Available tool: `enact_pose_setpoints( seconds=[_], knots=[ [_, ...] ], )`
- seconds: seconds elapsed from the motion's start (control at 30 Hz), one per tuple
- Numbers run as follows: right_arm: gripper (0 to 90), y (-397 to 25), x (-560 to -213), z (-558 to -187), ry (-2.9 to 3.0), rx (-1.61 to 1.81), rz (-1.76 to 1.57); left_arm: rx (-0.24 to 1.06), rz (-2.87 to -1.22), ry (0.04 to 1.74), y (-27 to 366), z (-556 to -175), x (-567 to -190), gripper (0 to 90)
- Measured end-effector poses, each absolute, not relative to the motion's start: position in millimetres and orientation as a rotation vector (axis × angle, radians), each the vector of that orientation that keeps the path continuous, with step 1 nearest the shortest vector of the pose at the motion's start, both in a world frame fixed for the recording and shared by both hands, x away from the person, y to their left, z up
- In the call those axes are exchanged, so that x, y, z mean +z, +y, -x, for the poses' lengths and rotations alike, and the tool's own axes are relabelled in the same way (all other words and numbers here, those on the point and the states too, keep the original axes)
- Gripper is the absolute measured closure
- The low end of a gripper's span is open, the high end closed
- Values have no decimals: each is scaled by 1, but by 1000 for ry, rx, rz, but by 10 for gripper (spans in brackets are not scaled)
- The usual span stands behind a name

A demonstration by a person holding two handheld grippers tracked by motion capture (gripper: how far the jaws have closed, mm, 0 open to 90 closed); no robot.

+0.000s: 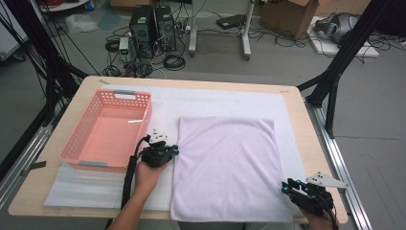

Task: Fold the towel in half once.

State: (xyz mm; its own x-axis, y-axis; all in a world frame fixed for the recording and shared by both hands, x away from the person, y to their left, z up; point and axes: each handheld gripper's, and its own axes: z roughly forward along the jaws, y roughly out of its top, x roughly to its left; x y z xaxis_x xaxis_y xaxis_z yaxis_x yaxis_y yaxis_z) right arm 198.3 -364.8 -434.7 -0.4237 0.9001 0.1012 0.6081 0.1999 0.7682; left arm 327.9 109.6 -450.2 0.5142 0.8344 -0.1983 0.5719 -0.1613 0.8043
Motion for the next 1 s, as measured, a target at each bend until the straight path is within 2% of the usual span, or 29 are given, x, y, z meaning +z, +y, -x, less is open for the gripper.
enact_pose_setpoints(
  seconds=[0.03, 0.1, 0.17, 0.23, 0.4, 0.5, 0.53, 0.63, 0.7, 0.77, 0.87, 1.0],
  knots=[
    [666, -365, -435, -199, 2109, 1081, -1407, 356, -1867, 1169, 110, -328, -451, 844],
    [663, -365, -434, -203, 2101, 1079, -1408, 350, -1877, 1176, 108, -328, -452, 705],
    [659, -365, -434, -207, 2087, 1072, -1418, 321, -1852, 1202, 109, -328, -451, 609],
    [658, -366, -435, -214, 2072, 1055, -1434, 299, -1843, 1207, 110, -328, -451, 550],
    [690, -363, -440, -235, 2061, 1033, -1475, 278, -1844, 1187, 108, -321, -452, 516],
    [782, -358, -444, -250, 2057, 1002, -1483, 272, -1839, 1182, 110, -321, -453, 516],
    [840, -356, -446, -255, 2065, 996, -1484, 270, -1836, 1179, 110, -321, -453, 517],
    [875, -355, -444, -258, 2052, 943, -1490, 265, -1840, 1172, 110, -320, -453, 517],
    [854, -356, -443, -256, 2036, 930, -1507, 254, -1839, 1169, 110, -320, -453, 510],
    [705, -359, -442, -253, 2014, 936, -1510, 245, -1839, 1168, 109, -319, -453, 493],
    [615, -366, -441, -247, 1995, 1036, -1571, 245, -1833, 1165, 109, -316, -453, 479],
    [619, -361, -446, -244, 2056, 1007, -1547, 240, -1832, 1156, 110, -311, -454, 467]
  ],
)
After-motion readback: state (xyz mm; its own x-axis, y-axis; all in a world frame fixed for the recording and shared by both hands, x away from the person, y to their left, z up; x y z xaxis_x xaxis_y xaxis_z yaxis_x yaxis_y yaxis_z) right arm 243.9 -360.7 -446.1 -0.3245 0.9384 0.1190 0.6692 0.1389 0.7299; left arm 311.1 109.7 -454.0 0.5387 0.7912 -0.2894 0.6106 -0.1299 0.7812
